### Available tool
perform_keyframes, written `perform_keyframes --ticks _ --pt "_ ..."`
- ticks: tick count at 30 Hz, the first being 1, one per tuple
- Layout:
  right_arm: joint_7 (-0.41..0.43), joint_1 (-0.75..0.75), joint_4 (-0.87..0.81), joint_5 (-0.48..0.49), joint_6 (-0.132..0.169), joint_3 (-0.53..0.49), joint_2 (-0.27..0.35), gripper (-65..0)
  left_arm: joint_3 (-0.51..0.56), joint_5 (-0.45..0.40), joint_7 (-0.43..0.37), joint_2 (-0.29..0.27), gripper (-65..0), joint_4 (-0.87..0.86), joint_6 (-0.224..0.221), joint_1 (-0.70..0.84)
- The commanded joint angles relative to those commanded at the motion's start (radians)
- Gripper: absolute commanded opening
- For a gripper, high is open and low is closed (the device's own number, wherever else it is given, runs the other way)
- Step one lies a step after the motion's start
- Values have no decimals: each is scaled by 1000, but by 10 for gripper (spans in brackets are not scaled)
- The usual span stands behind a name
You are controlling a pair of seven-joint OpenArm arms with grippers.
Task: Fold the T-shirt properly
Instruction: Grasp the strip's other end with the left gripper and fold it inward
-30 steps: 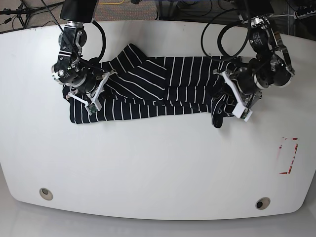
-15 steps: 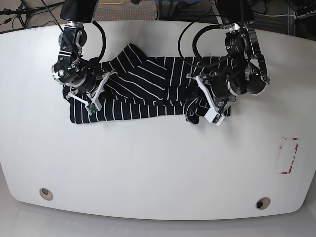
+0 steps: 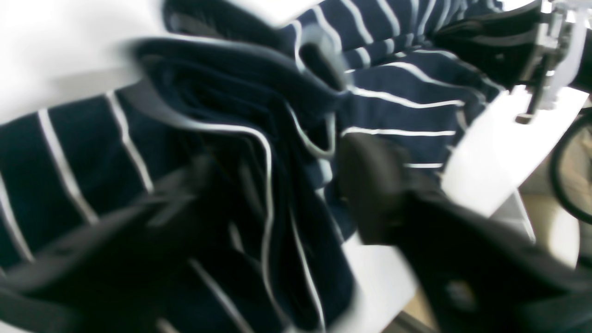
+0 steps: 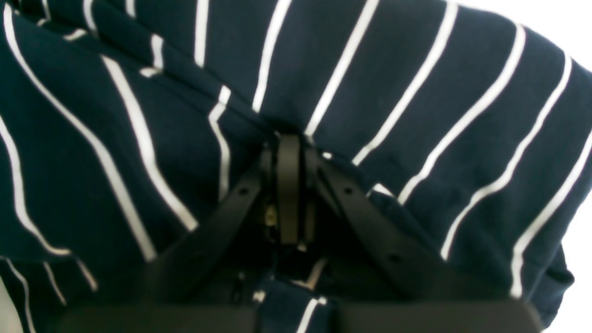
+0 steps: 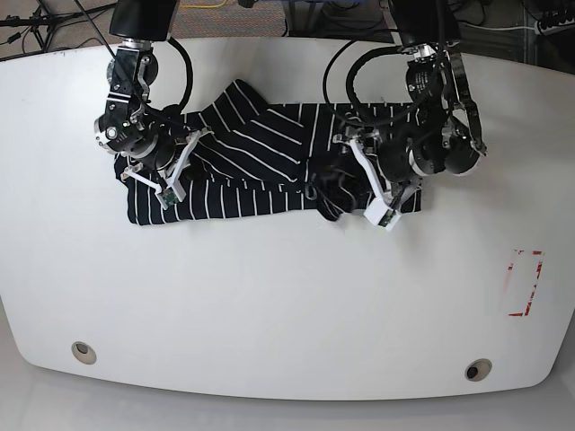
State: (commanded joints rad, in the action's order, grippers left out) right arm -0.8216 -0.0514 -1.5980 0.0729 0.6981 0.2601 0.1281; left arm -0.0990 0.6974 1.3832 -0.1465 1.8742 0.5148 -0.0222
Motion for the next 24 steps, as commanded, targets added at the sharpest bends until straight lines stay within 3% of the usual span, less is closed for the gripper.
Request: perform_keyframes --ticks 5,9,11,15,20,23,24 --pt "0 0 0 0 0 0 0 -645 37 112 13 -11 -196 75 -130 -18" --pt "0 0 -2 0 0 0 0 -645 5 244 13 -11 -197 101 -190 -25" --pt "0 0 -5 0 0 0 0 -645 -43 238 13 -9 -197 101 -204 -26" --pt "-2 0 -14 0 0 0 0 -645 -146 178 13 63 -197 84 -210 -28" --pt "-21 -2 -115 0 0 0 -2 -644 -158 95 -28 175 -206 60 -209 -23" --pt "-94 3 -209 0 0 0 -15 -644 -166 44 -57 219 -276 31 -209 -6" --pt "-133 14 -249 0 0 0 -31 -642 -163 25 -80 232 -333 12 -209 5"
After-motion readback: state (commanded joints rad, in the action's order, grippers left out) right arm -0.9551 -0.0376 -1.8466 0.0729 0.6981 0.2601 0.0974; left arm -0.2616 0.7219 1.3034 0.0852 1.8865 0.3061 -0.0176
